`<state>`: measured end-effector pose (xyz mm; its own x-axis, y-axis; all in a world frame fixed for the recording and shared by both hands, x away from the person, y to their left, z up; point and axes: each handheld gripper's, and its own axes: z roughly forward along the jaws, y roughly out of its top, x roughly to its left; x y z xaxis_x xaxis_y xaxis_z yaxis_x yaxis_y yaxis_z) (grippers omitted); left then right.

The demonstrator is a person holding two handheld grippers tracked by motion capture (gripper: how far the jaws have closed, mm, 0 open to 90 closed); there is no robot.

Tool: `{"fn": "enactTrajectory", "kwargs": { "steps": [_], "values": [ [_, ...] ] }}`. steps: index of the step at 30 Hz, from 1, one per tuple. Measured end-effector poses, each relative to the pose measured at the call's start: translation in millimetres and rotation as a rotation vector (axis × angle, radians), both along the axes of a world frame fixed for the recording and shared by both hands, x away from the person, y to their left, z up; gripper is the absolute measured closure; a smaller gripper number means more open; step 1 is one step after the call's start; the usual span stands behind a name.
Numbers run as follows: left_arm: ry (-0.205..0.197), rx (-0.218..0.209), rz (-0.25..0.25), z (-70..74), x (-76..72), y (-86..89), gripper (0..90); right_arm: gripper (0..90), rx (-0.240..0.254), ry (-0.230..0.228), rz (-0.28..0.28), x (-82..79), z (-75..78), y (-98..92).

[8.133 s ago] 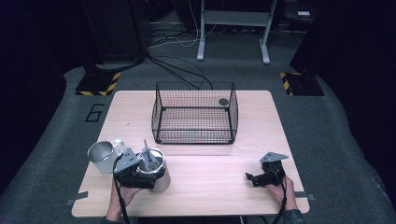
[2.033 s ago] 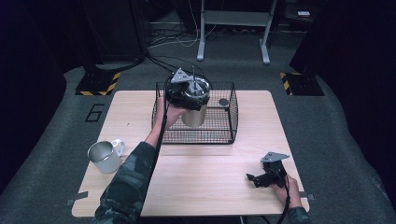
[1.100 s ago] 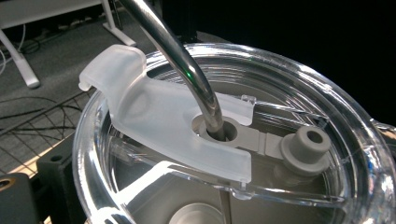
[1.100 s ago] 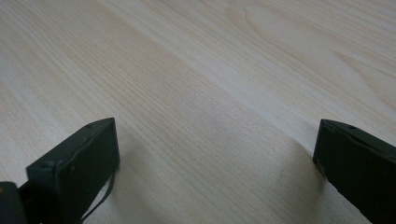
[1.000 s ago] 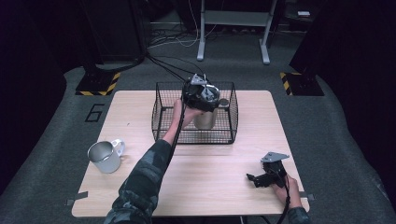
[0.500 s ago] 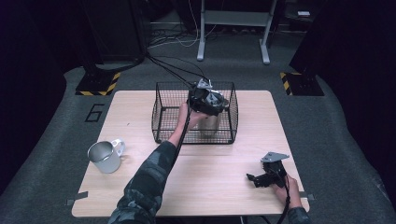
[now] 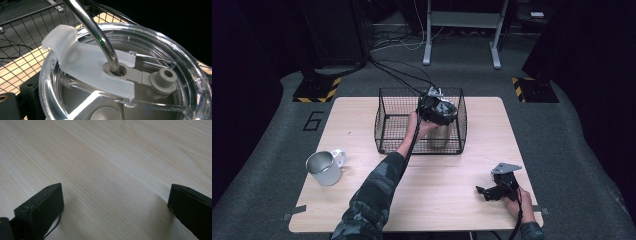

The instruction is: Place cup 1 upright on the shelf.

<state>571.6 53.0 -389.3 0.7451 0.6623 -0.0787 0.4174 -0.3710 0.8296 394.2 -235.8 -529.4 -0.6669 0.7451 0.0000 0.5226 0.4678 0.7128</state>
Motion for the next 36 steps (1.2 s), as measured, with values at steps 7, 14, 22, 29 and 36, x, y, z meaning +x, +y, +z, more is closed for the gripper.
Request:
{"fn": "enactTrajectory", "kwargs": {
  "steps": [7,14,22,29,36],
  "values": [
    [0.009,0.009,-0.004,-5.0,1.7,-5.9,2.7,0.0,0.002,0.003,-0.001,-0.2,0.0,0.2],
    [0.014,0.024,-0.017,-6.6,2.1,-10.1,2.7,0.0,0.002,0.002,-0.002,-0.2,-0.1,0.2],
    [0.027,0.029,-0.016,-13.0,5.3,-13.9,2.8,0.0,0.002,0.002,-0.002,-0.2,-0.1,0.2],
    [0.027,0.035,-0.018,-14.2,5.4,-15.1,2.8,0.0,0.002,0.002,-0.002,-0.3,-0.1,0.2],
    [0.045,0.060,-0.040,-14.1,2.5,-9.3,2.8,0.0,0.002,0.002,-0.002,-0.3,-0.1,0.3]
  ]
}}
